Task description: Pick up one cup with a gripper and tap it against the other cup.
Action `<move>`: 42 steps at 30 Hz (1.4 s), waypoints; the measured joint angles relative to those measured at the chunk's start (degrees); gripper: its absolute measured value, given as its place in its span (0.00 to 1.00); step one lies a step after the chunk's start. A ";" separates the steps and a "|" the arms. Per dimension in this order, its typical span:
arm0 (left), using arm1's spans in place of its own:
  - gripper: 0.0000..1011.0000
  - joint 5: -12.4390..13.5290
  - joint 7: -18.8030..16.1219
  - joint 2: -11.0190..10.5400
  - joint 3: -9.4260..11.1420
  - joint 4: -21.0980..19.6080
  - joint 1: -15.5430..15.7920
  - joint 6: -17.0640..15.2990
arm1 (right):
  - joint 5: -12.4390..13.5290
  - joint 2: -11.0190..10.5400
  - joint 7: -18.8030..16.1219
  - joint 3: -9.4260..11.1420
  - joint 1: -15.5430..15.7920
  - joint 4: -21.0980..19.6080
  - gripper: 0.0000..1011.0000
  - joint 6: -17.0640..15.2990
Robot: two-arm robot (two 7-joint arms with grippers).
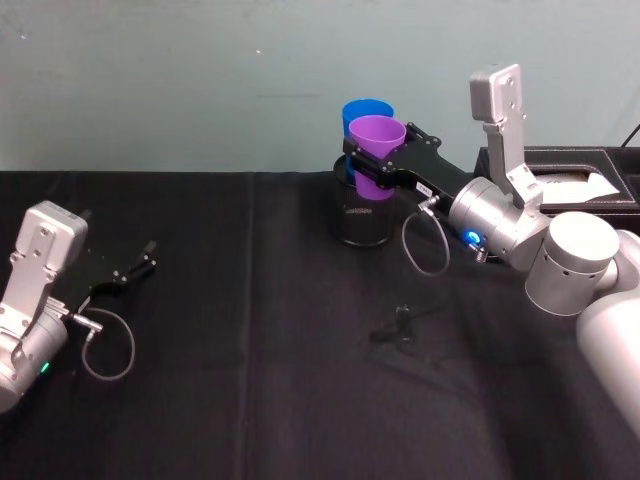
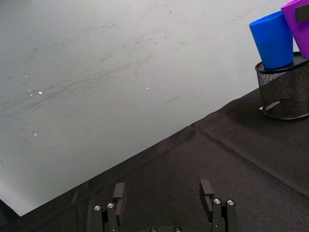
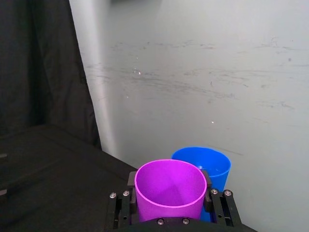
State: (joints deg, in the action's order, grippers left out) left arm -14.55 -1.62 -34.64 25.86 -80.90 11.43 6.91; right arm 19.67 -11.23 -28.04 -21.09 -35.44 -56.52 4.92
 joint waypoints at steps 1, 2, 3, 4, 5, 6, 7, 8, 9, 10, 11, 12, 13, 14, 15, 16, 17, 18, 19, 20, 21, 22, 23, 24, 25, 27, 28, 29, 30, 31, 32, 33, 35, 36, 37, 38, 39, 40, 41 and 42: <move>0.99 0.00 0.00 0.00 0.00 0.00 0.00 0.00 | 0.00 0.00 0.00 0.00 0.00 0.00 0.74 0.00; 0.99 0.00 0.00 0.00 0.00 0.00 0.00 0.00 | 0.00 0.00 0.00 0.00 0.00 0.00 0.74 0.00; 0.99 0.00 0.00 0.00 0.00 0.00 0.00 0.00 | 0.00 0.00 0.00 0.00 0.00 0.00 0.74 0.00; 0.99 0.00 0.00 0.00 0.00 0.00 0.00 0.00 | 0.00 0.00 0.00 0.00 0.00 0.00 0.74 0.00; 0.99 0.00 0.00 0.00 0.00 0.00 0.00 0.00 | 0.00 0.00 0.00 0.00 0.00 0.00 0.74 0.00; 0.99 0.00 0.00 0.00 0.00 0.00 0.00 0.00 | 0.00 0.00 0.00 0.00 0.00 0.00 0.74 0.00; 0.99 0.00 0.00 0.00 0.00 0.00 0.00 0.00 | 0.00 0.00 0.00 0.00 0.00 0.00 0.74 0.00; 0.99 0.00 0.00 0.00 0.00 0.00 0.00 0.00 | 0.00 0.00 0.00 0.00 0.00 0.00 0.74 0.00; 0.99 0.00 0.00 0.00 0.00 0.00 0.00 0.00 | 0.00 0.00 0.00 0.00 0.00 0.00 0.74 0.00; 0.99 0.00 0.00 0.00 0.00 0.00 0.00 0.00 | 0.00 0.00 0.00 0.00 0.00 0.00 0.74 0.00; 0.99 0.00 0.00 0.00 0.00 0.00 0.00 0.00 | 0.00 0.00 0.00 0.00 0.00 0.00 0.74 0.00; 0.99 0.00 0.00 0.00 0.00 0.00 0.00 0.00 | 0.00 0.00 0.00 0.00 0.00 0.00 0.74 0.00; 0.99 0.00 0.00 0.00 0.00 0.00 0.00 0.00 | 0.00 0.00 0.00 0.00 0.00 0.00 0.74 0.00; 0.99 0.00 0.00 0.00 0.00 0.00 0.00 0.00 | 0.00 0.00 0.00 0.00 0.00 0.00 0.74 0.00; 0.99 0.00 0.00 0.00 0.00 0.00 0.00 0.00 | 0.00 0.00 0.00 0.00 0.00 0.00 0.74 0.00; 0.99 0.00 0.00 0.00 0.00 0.00 0.00 0.00 | 0.00 0.00 0.00 0.00 0.00 0.00 0.74 0.00; 0.99 0.00 0.00 0.00 0.00 0.00 0.00 0.00 | 0.00 0.00 0.00 0.00 0.00 0.00 0.74 0.00; 0.99 0.00 0.00 0.00 0.00 0.00 0.00 0.00 | 0.00 0.00 0.00 0.00 0.00 0.00 0.74 0.00; 0.99 0.00 0.00 0.00 0.00 0.00 0.00 0.00 | 0.00 0.00 0.00 0.00 0.00 0.00 0.74 0.00; 0.99 0.00 0.00 0.00 0.00 0.00 0.00 0.00 | 0.00 0.00 0.00 0.00 0.00 0.00 0.74 0.00; 0.99 0.00 0.00 0.00 0.00 0.00 0.00 0.00 | 0.00 0.00 0.00 0.00 0.00 0.00 0.74 0.01; 0.99 0.00 0.00 0.00 0.00 0.00 0.00 0.00 | 0.00 0.00 0.00 0.00 0.00 0.00 0.74 0.00; 0.99 0.00 0.00 0.00 0.00 0.00 0.00 0.00 | 0.00 0.00 -0.01 0.00 0.00 0.00 0.74 0.00; 0.99 0.00 0.00 0.00 0.00 0.00 0.00 0.00 | 0.00 0.00 -0.01 0.00 0.00 0.00 0.74 0.00; 0.99 0.00 0.00 0.00 0.00 0.00 0.00 0.00 | 0.00 0.00 0.00 0.00 0.00 0.00 0.74 0.00; 0.99 0.00 0.00 0.00 0.00 0.00 0.00 0.00 | 0.00 0.00 0.00 0.00 0.00 0.00 0.74 0.01; 0.99 0.00 0.00 0.00 0.00 0.00 0.00 0.00 | 0.00 0.00 0.00 0.00 0.00 0.00 0.74 0.01; 0.99 0.00 0.00 0.00 0.00 0.00 0.00 0.00 | 0.00 0.00 0.00 0.00 0.00 0.00 0.74 0.01; 0.99 0.00 0.00 0.00 0.00 0.00 0.00 0.00 | 0.00 0.00 0.00 0.00 0.00 0.00 0.74 0.01; 0.99 0.00 0.00 0.00 0.00 0.00 0.00 0.00 | 0.00 0.00 0.00 0.00 0.00 0.00 0.74 0.01; 0.99 0.00 0.00 0.00 0.00 0.00 0.00 0.00 | 0.00 0.00 0.00 0.00 0.00 0.00 0.74 0.00; 0.99 0.00 0.00 0.00 0.00 0.00 0.00 0.00 | 0.00 0.00 0.00 0.00 0.00 0.00 0.74 0.01; 0.99 0.00 0.00 0.00 0.00 0.00 0.00 0.00 | 0.00 0.00 0.00 0.00 0.00 0.00 0.74 0.01; 0.99 0.00 0.00 0.00 0.00 0.00 0.00 0.00 | 0.00 0.00 0.00 0.00 0.00 0.00 0.74 0.01; 0.99 0.00 0.00 0.00 0.00 0.00 0.00 0.00 | 0.00 0.00 0.00 0.00 0.00 0.00 0.74 0.01; 0.99 0.00 0.00 0.00 0.00 0.00 0.00 0.00 | 0.00 0.00 0.00 0.00 0.00 0.00 0.74 0.01; 0.99 0.00 0.00 0.00 0.00 0.00 0.00 0.00 | 0.00 0.00 0.00 0.00 0.00 0.00 0.74 0.01; 0.99 0.00 0.00 0.00 0.00 0.00 0.00 0.00 | 0.00 0.00 0.00 0.00 0.00 0.00 0.74 0.01; 0.99 0.00 0.00 0.00 0.00 0.00 0.00 0.00 | 0.00 0.00 0.00 0.00 0.00 0.00 0.74 0.01; 0.99 0.00 0.00 0.00 0.00 0.00 0.00 0.00 | 0.00 0.00 0.00 0.00 0.00 0.00 0.74 0.01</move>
State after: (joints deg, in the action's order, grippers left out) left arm -14.55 -1.62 -34.64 25.86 -80.90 11.43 6.91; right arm 19.67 -11.23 -28.04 -21.09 -35.44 -56.52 4.93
